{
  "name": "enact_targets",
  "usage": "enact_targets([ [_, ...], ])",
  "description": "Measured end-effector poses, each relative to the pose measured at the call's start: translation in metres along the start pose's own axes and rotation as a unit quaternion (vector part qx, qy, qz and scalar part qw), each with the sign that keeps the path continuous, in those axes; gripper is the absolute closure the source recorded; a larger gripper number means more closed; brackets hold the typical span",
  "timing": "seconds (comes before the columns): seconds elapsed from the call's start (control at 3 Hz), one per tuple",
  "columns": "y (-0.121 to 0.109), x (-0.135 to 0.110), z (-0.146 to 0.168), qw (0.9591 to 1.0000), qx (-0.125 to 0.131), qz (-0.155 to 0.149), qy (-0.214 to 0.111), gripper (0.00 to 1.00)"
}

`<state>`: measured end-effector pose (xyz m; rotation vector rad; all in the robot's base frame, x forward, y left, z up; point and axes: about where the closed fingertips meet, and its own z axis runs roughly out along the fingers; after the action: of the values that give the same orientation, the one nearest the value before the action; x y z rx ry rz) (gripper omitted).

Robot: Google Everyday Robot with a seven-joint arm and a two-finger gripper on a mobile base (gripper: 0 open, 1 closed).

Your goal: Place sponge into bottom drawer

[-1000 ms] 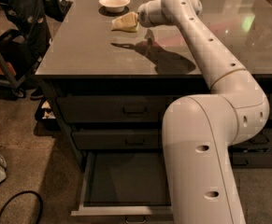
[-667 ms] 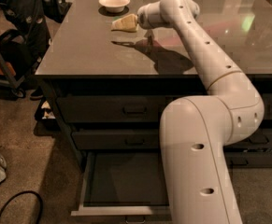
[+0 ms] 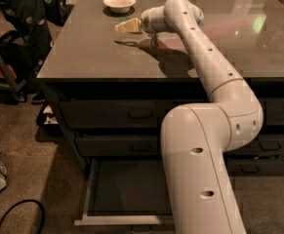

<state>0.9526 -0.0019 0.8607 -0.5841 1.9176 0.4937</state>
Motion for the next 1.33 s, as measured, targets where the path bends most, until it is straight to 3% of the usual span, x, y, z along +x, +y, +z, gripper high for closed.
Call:
enact_targets([
  [0.33, 0.0043, -0.0003, 0.0076, 0.9999, -0.007, -0.011, -0.004, 0.09],
  [0.67, 0.0084, 0.0005, 0.0120, 0.9997, -0.015, -0.020, -0.006, 0.28],
  [1.33, 0.0126, 0.0063, 0.0146, 0.9990, -0.028, -0.034, 0.003, 0.74],
])
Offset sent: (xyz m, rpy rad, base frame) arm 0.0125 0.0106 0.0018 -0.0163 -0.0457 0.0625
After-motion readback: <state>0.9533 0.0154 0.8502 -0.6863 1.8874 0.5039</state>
